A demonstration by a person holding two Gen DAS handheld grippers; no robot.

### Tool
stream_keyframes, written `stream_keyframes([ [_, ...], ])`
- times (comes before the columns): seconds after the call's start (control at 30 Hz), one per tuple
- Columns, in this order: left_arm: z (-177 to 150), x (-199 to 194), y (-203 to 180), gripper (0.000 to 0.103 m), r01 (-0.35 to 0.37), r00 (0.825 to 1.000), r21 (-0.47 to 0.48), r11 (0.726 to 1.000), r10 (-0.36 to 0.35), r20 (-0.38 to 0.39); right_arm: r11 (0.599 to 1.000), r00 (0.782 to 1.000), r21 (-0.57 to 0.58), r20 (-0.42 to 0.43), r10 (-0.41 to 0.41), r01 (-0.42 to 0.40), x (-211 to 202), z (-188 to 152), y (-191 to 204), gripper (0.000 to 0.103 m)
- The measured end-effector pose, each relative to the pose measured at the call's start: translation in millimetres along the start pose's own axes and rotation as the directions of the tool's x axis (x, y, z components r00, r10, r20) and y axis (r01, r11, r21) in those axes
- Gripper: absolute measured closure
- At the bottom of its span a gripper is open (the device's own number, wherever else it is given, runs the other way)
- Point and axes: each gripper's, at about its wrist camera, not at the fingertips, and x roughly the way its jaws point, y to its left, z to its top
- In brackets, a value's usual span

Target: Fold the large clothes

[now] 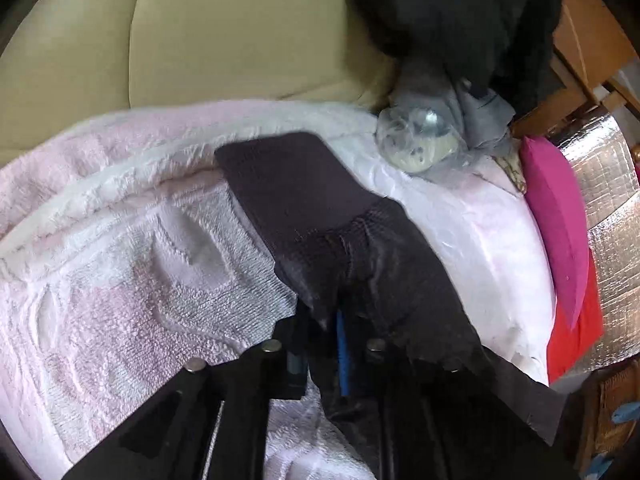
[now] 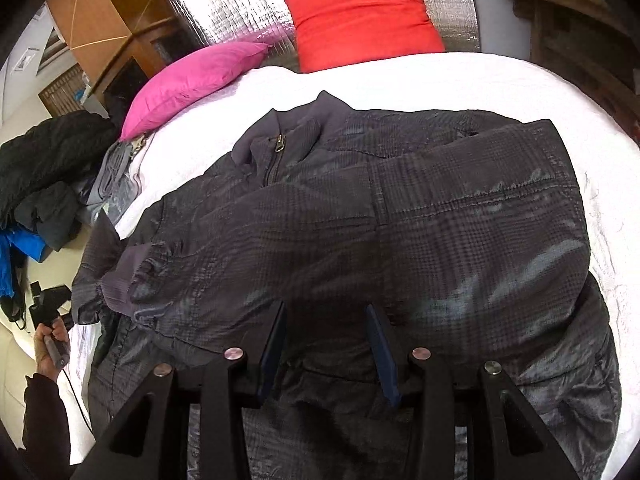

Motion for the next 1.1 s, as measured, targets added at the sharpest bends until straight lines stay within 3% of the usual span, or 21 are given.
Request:
stream_keyframes([
  [0.1, -4, -24, -28, 0.098, 0.000, 0.998, 0.090, 0.996, -0.005, 0.059, 1.000, 1.000, 0.009, 0.018, 0.002, -0.002, -7, 1, -1, 0.058],
  [0.17, -13, -50, -60, 0.098, 0.030, 0.993, 0.180, 0.983, -0.050, 0.107, 1.000, 0.999, 0.020, 0.036, 0.007, -0.007, -13, 2, -4, 0.058],
  [0.23, -31, -78, -96, 0.099, 0.068, 0.984, 0.271, 0.960, -0.108, 0.138, 0.999, 0.998, 0.037, 0.058, 0.009, -0.011, -21, 3, -8, 0.058],
  [0.3, -59, -106, -134, 0.099, 0.134, 0.970, 0.374, 0.918, -0.199, 0.142, 0.998, 0.997, 0.055, 0.074, 0.011, -0.015, -26, 4, -12, 0.058],
  [0.4, -112, -137, -187, 0.099, 0.220, 0.945, 0.511, 0.831, -0.312, 0.099, 0.994, 0.995, 0.100, 0.094, 0.020, -0.030, -34, 6, -22, 0.058],
  [0.57, -215, -153, -264, 0.099, 0.339, 0.906, 0.690, 0.639, -0.419, -0.057, 0.985, 0.992, 0.166, 0.128, 0.023, -0.044, -45, 8, -39, 0.058],
  [0.63, -260, -151, -290, 0.099, 0.388, 0.891, 0.735, 0.556, -0.431, -0.145, 0.981, 0.990, 0.187, 0.140, 0.023, -0.049, -49, 9, -46, 0.058],
  [0.8, -350, -127, -322, 0.097, 0.488, 0.865, 0.766, 0.419, -0.347, -0.361, 0.967, 0.984, 0.244, 0.175, 0.029, -0.072, -62, 13, -69, 0.058],
  [0.93, -391, -98, -329, 0.082, 0.542, 0.839, 0.754, 0.371, -0.186, -0.512, 0.945, 0.982, 0.304, 0.175, 0.065, -0.117, -66, 15, -90, 0.057],
  [1.0, -389, -106, -325, 0.076, 0.545, 0.838, 0.760, 0.354, -0.193, -0.511, 0.935, 0.981, 0.325, 0.172, 0.091, -0.143, -65, 16, -97, 0.051],
  [1.07, -376, -126, -318, 0.059, 0.570, 0.822, 0.742, 0.354, -0.255, -0.509, 0.927, 0.978, 0.335, 0.168, 0.120, -0.171, -64, 17, -100, 0.050],
  [1.1, -363, -138, -314, 0.045, 0.569, 0.821, 0.736, 0.367, -0.302, -0.484, 0.922, 0.976, 0.337, 0.168, 0.138, -0.189, -63, 18, -101, 0.050],
])
